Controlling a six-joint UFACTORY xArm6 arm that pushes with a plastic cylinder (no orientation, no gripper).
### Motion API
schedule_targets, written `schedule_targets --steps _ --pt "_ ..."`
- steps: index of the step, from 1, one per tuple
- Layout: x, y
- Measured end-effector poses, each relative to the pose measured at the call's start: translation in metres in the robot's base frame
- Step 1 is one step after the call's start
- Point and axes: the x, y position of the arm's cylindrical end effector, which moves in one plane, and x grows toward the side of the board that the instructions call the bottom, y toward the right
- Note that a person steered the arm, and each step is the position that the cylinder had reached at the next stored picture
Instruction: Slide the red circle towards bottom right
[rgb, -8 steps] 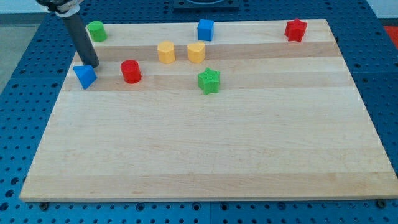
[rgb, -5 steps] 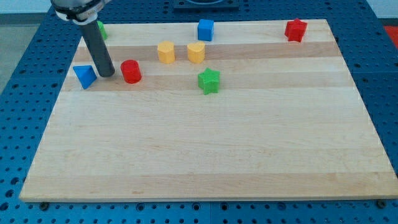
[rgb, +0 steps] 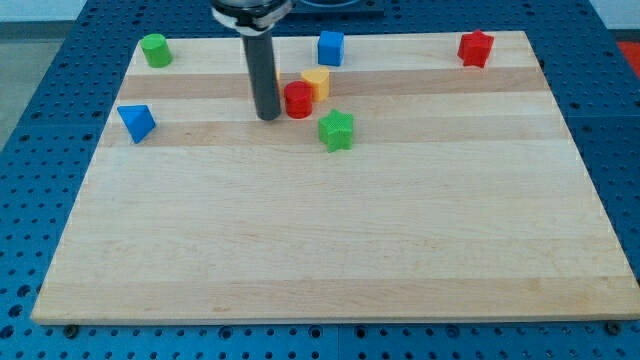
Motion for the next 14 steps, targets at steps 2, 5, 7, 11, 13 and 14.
schedule_targets --steps 2,5,7,11,13,14 --pt "-0.026 0.015" --pt "-0.024 0.138" --pt "0.032 0.176" --pt "0.083 0.127" --pt "0.08 0.201" --pt "0.083 0.21"
